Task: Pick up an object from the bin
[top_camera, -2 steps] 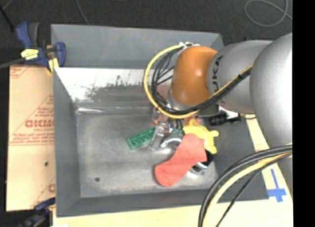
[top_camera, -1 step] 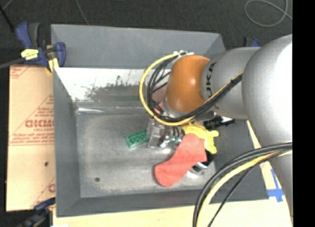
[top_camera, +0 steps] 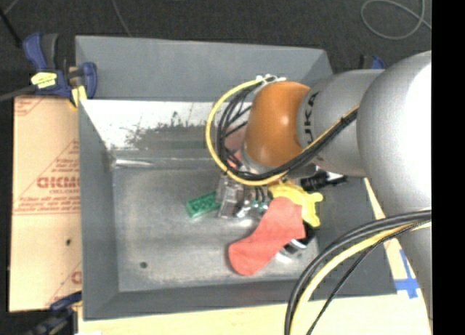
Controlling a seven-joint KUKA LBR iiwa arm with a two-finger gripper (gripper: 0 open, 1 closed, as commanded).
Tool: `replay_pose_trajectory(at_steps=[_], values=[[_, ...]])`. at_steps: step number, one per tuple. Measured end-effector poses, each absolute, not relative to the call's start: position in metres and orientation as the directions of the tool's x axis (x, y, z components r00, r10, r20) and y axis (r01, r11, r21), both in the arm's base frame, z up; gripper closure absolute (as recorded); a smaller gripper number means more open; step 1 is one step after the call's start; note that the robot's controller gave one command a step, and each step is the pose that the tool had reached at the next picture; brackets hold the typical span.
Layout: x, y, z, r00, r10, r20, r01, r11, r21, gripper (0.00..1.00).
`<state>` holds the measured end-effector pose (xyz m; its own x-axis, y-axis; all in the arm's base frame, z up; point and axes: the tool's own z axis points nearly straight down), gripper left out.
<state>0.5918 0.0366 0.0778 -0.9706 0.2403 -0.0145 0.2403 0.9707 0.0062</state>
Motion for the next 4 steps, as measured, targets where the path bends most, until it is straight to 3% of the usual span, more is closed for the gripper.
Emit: replay_pose_trajectory(at_steps=[1,3,4], values=[[0.584,0.044,0.107,-0.977,0.215,-0.006,0.215,0.977,0.002,1.0],[0.56,0.047,0.21,-0.984,0.18,-0.013,0.18,0.984,0.005,1.0],[0.592,0.073,0.2,-0.975,-0.22,-0.016,-0.22,0.975,0.0,0.0]])
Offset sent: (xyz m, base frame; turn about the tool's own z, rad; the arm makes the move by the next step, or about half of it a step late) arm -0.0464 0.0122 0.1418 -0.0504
